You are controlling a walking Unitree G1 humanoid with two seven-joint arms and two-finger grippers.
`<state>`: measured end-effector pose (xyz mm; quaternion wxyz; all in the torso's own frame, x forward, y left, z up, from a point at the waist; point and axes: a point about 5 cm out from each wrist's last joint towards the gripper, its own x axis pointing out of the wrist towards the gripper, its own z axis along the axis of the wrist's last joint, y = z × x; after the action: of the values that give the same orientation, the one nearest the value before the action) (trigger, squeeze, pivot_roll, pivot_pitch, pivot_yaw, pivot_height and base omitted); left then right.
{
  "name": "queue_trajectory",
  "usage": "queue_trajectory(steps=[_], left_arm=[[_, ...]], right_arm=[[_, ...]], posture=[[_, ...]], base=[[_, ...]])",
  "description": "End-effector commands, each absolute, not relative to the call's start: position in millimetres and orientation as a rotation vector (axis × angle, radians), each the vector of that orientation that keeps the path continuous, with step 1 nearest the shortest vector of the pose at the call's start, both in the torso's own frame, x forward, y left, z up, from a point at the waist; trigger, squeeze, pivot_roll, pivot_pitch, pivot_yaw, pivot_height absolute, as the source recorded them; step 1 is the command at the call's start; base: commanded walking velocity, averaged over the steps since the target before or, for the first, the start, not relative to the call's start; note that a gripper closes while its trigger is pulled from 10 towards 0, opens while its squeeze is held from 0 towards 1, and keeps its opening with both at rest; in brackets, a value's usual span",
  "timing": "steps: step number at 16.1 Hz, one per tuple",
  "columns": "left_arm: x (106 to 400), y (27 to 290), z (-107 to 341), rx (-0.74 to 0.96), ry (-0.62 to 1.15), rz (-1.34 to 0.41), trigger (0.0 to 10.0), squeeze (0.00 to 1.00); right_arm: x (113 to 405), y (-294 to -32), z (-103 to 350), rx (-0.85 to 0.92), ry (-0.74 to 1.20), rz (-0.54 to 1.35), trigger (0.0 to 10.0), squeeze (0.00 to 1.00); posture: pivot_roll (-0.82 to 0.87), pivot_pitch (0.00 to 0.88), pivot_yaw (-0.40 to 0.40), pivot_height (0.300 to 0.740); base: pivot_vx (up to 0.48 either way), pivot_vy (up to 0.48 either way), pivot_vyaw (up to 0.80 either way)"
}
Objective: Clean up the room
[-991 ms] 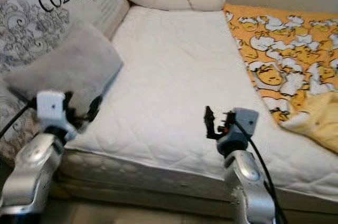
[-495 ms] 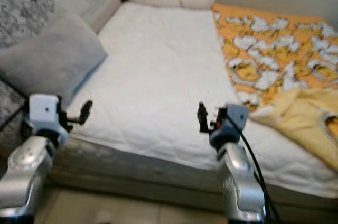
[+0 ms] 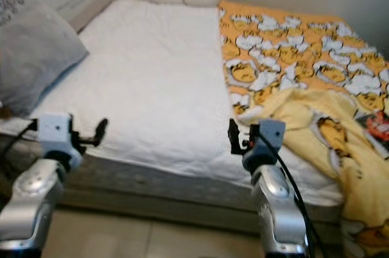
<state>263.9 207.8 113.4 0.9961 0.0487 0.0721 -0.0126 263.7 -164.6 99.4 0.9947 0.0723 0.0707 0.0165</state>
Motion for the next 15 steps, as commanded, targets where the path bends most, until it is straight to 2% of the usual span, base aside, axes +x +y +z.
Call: queue_trajectory(steps=[1,6,15], left_arm=[[266.8,200.6,116.1,0.102,0.140,-0.046,10.0,0.86],[269.2,197.6,116.9,0.103,0.140,-0.055,10.0,0.86],[272.0,198.2,117.5,0.125,0.139,-0.061,10.0,0.86]], right_arm=[[262.3,-171.9,97.5,0.114,0.151,0.009,10.0,0.00],[264.2,-169.2,98.4,0.078,0.148,0.035,10.0,0.00],[267.2,-172.1,94.2,0.110,0.165,0.012,10.0,0.00]], posture=[[-0.01,0.000,-0.030,0.740],[-0.02,0.000,-0.028,0.740],[-0.02,0.000,-0.027,0.740]], base=[[0.000,-0.480,0.00],[0.000,-0.480,0.00],[0.000,-0.480,0.76]])
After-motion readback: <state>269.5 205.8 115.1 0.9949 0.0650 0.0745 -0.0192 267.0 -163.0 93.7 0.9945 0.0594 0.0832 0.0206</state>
